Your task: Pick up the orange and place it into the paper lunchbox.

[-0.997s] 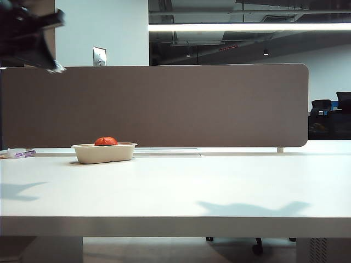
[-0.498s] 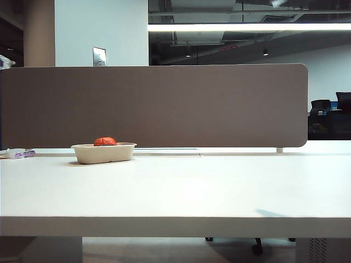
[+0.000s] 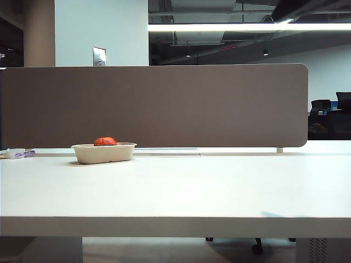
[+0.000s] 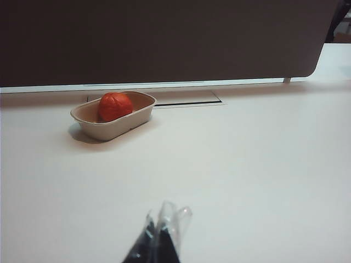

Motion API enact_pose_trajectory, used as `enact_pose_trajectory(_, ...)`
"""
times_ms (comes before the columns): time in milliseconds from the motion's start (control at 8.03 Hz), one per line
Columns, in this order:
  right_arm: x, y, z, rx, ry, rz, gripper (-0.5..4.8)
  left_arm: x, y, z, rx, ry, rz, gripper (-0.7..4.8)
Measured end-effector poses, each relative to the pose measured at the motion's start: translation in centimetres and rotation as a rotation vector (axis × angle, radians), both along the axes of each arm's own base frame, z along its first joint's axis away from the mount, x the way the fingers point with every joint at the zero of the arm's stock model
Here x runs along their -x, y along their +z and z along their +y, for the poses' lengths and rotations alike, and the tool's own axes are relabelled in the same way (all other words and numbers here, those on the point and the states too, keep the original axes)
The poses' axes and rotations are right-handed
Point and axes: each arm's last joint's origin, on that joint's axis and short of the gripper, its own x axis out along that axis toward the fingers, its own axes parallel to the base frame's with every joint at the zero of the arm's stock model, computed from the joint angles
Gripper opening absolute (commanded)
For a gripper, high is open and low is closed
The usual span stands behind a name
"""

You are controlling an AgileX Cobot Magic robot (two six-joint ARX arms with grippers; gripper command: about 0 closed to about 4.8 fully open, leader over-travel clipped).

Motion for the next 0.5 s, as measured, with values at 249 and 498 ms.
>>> enact_pose_trajectory(249,0.04,-0.15,-0.03,0.011,0.0,0.013,-0.05,1.32,-1.98,0.35,0.027,0.046,-0.04,-0.06)
enact_pose_trajectory(498,0.04,-0.15,-0.03,0.011,0.0,0.013,-0.05,1.81,-2.41,0.5,0.035,0.059,-0.083,-0.06)
